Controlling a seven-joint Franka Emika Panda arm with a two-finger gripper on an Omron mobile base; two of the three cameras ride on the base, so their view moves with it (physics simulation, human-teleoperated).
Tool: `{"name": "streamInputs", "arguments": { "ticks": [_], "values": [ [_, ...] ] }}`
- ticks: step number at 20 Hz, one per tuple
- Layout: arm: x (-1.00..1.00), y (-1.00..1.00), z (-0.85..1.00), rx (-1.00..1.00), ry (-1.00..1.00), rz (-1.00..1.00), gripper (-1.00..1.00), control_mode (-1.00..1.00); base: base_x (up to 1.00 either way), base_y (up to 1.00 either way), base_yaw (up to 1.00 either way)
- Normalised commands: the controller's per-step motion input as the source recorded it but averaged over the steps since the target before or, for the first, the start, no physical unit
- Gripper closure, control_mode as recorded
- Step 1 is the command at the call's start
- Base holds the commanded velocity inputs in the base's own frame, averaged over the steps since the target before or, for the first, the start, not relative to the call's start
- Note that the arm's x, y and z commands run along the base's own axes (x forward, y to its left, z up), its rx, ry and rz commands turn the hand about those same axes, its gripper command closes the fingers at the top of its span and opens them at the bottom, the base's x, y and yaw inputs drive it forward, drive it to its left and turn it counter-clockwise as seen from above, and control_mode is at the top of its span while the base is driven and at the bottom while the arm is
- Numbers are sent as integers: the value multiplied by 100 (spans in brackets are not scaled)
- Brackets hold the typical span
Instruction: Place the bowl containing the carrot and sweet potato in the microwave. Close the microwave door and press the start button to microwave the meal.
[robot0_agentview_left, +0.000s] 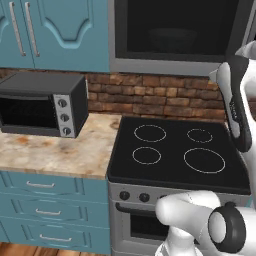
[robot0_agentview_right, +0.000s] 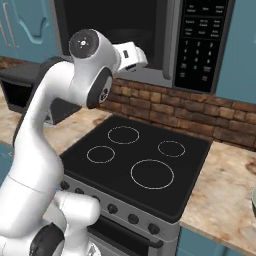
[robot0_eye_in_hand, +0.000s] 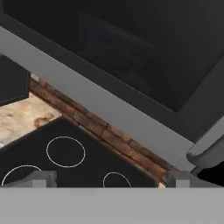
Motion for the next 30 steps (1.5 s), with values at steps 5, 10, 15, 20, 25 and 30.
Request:
{"name": "streamInputs", "arguments": {
  "ticks": [5,10,15,20,25,30],
  "values": [
    [-99,-26,23,0,-38,24,-100,-100,0,0,0],
    [-89,-68,39,-3,-20,21,-100,-100,0,0,0],
    [-96,-86,2,-6,-31,17,-100,-100,0,0,0],
    [-40,-42,-1,-12,-24,3,-100,-100,0,0,0],
    [28,0,0,-1,-5,0,-100,-100,0,0,0],
    [38,0,-2,0,-1,0,-100,-100,0,0,0]
  ]
}}
